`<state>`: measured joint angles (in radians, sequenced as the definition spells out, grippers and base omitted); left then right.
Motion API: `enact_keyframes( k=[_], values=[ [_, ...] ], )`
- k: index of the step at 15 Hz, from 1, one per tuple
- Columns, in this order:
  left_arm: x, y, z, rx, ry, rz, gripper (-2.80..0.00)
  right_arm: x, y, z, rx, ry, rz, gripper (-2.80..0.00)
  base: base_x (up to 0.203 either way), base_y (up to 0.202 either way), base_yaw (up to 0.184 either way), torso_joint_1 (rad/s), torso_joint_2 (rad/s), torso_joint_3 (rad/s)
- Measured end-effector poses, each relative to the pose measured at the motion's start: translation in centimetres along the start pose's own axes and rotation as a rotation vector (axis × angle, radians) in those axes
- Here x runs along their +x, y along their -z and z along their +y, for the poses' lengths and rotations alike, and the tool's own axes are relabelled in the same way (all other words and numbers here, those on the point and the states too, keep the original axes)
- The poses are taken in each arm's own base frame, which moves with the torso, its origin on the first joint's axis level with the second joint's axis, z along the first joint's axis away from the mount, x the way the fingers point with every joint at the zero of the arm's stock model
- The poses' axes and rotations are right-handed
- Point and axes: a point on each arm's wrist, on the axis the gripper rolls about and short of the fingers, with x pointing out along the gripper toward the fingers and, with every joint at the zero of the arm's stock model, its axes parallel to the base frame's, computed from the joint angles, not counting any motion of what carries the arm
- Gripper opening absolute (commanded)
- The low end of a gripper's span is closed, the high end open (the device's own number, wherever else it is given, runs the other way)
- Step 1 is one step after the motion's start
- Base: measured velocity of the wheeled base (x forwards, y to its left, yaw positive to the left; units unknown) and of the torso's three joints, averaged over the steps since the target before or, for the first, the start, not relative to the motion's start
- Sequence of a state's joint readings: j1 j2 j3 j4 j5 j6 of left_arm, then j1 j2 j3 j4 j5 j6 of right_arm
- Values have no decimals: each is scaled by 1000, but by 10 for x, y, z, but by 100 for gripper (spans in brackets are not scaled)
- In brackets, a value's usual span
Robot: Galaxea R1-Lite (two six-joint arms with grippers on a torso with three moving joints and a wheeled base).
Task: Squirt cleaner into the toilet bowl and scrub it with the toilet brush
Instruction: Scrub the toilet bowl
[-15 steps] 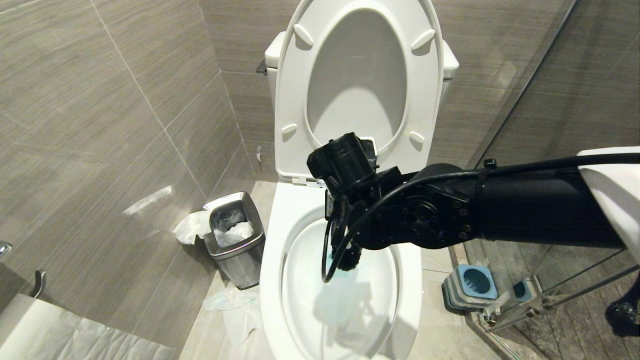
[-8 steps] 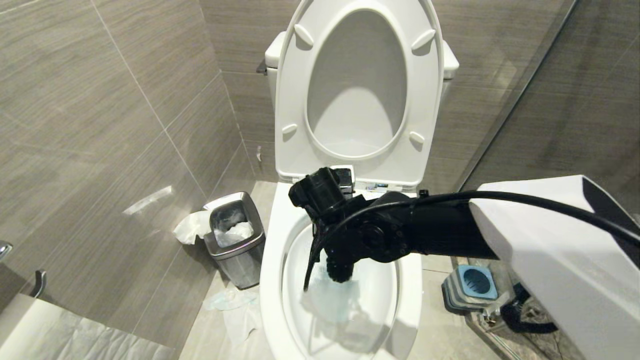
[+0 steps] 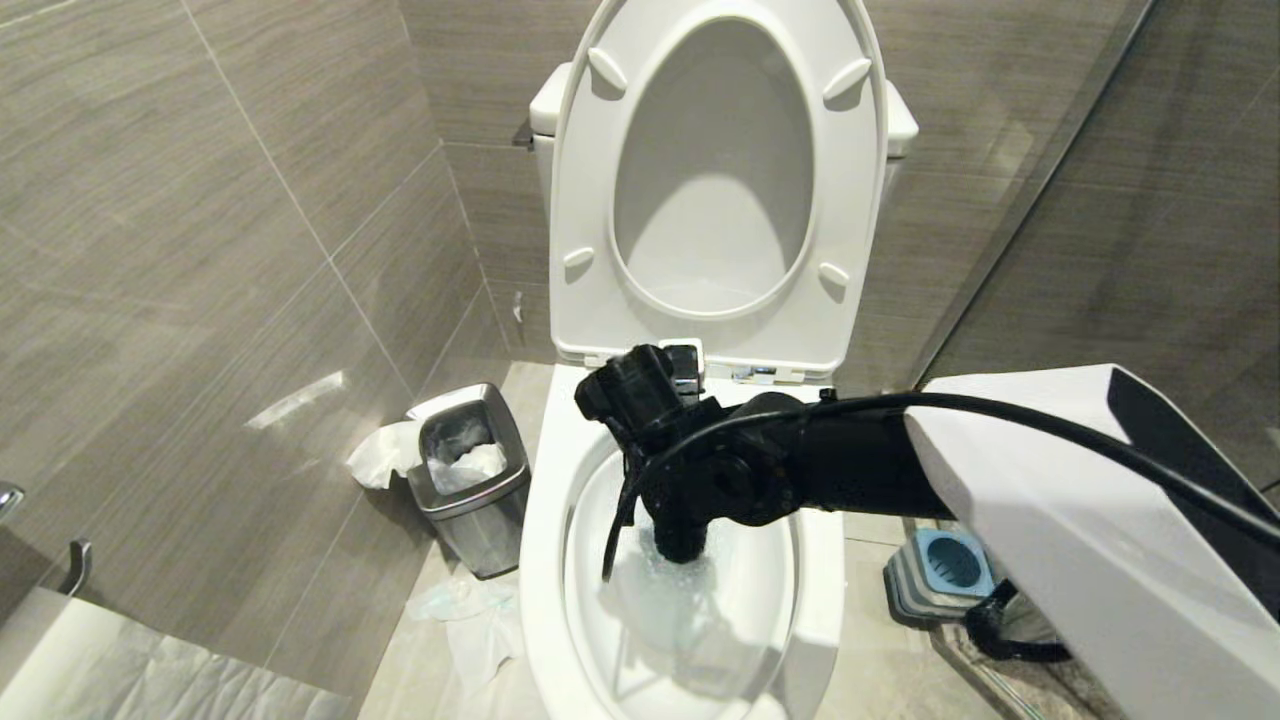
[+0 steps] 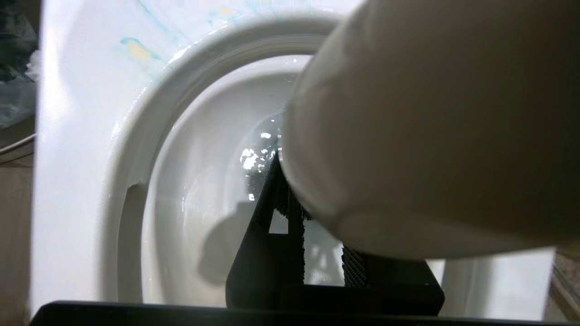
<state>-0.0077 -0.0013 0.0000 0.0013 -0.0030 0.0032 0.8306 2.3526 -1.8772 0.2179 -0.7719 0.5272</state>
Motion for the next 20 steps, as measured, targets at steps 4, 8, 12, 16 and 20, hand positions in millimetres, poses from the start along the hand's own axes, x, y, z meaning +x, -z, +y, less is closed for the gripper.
enact_keyframes(
  k=[4, 8, 12, 16, 20],
  values=[
    [0, 0, 0, 0, 0, 0, -280, -53, -32, -18, 35, -42, -52, -280, 0, 0, 0, 0, 0, 0],
    [0, 0, 0, 0, 0, 0, -280, -97, -53, -49, 59, -64, -83, -280, 0, 0, 0, 0, 0, 0],
    [0, 0, 0, -1, 0, 0, -280, -108, -59, -58, 71, -69, -96, -280, 0, 0, 0, 0, 0, 0],
    [0, 0, 0, 0, 0, 0, -280, -113, -63, -62, 64, -73, -103, -280, 0, 0, 0, 0, 0, 0],
    [0, 0, 0, 0, 0, 0, -280, -118, -64, -65, 4, -82, -107, -280, 0, 0, 0, 0, 0, 0]
  ],
)
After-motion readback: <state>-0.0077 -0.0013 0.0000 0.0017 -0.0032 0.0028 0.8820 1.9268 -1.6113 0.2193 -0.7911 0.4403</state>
